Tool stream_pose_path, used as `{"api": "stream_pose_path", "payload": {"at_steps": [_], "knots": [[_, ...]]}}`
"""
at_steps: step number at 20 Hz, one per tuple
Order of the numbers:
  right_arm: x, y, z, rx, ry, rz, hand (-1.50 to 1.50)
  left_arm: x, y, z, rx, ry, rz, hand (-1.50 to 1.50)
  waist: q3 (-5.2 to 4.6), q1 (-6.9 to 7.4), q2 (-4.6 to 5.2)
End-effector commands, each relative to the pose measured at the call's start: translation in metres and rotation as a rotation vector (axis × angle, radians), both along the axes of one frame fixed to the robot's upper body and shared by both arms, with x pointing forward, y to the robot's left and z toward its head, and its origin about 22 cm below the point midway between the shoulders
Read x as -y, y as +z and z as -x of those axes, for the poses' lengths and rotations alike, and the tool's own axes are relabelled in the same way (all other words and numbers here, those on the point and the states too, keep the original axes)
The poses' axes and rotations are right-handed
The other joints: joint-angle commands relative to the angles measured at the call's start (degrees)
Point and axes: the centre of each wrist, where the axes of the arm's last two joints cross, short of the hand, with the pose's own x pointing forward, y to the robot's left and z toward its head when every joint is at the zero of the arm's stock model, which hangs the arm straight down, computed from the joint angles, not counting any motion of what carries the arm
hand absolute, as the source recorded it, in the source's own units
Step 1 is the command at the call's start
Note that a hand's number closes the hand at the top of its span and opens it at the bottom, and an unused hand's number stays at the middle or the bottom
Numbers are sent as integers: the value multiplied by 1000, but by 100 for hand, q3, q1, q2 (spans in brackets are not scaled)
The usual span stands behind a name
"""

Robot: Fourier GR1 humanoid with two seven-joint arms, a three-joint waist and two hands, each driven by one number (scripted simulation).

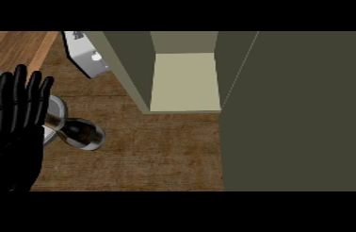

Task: Pick up the wine, place it into the cabinet and close the cabinet

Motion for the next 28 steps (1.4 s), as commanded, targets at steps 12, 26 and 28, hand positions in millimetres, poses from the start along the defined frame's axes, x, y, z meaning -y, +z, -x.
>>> {"api": "stream_pose_path", "payload": {"at_steps": [12,26,28], "knots": [[-11,16,63,-163,267,-32,-150,-10,-19,38,-212,-403,169,-150,-124,29,-73],[-15,53,81,-185,287,-47,-150,4,38,70,-192,-375,203,-150,-120,23,-58],[-15,60,80,-179,280,-62,-150,2,30,64,-211,-350,205,-150,-122,30,-57]]}}
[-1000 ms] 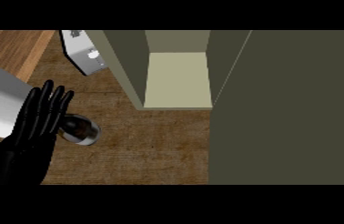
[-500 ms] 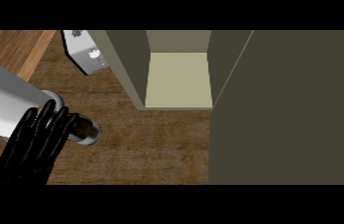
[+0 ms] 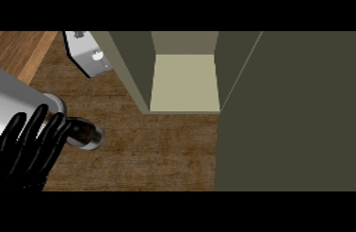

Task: Pick up the wine, place it into the cabinet and close the cabinet

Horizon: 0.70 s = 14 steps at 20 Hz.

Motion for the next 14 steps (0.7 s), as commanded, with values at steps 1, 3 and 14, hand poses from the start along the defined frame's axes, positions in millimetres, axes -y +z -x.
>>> {"api": "stream_pose_path", "payload": {"at_steps": [1,3,14], "knots": [[0,18,24,22,15,-7,-150,4,28,17,34,17,40,-150,1,-9,-5],[1,26,23,32,22,15,-150,-1,16,3,-5,24,23,-150,-1,-8,0],[-4,35,33,37,8,0,-150,-28,31,5,-5,120,-6,-150,-1,-19,-10]]}}
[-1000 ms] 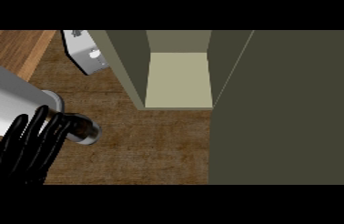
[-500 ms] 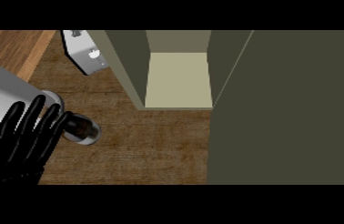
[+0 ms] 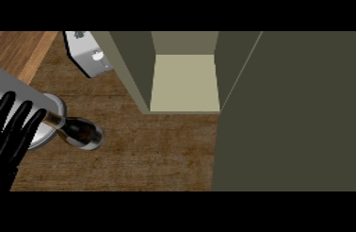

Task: Pick up the wine, place it into the cabinet and close the cabinet

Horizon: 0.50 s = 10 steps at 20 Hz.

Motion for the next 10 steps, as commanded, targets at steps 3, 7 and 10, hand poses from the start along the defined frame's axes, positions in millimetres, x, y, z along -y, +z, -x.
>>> {"api": "stream_pose_path", "payload": {"at_steps": [3,7,10], "knots": [[8,17,29,61,-33,-19,-150,-29,17,16,70,9,15,-150,-3,10,-7],[1,24,11,58,-11,4,-150,-43,9,2,48,23,28,-150,-4,23,7],[12,21,26,50,-6,4,-150,-69,16,5,40,61,27,-150,0,4,-1]]}}
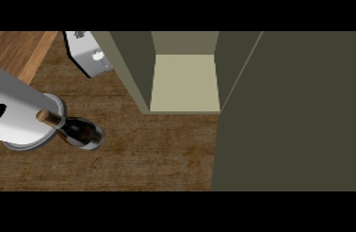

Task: Pick up the wine, place it into the cabinet and close the cabinet

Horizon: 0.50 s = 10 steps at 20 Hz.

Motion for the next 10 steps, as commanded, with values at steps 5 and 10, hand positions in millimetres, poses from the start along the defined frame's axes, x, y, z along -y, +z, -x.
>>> {"api": "stream_pose_path", "payload": {"at_steps": [5,10], "knots": [[-4,19,28,46,22,-33,-150,-19,2,-3,-35,25,23,-150,2,-17,7],[0,29,41,36,41,-51,-150,-42,-15,-11,-94,8,32,-150,-1,-36,1]]}}
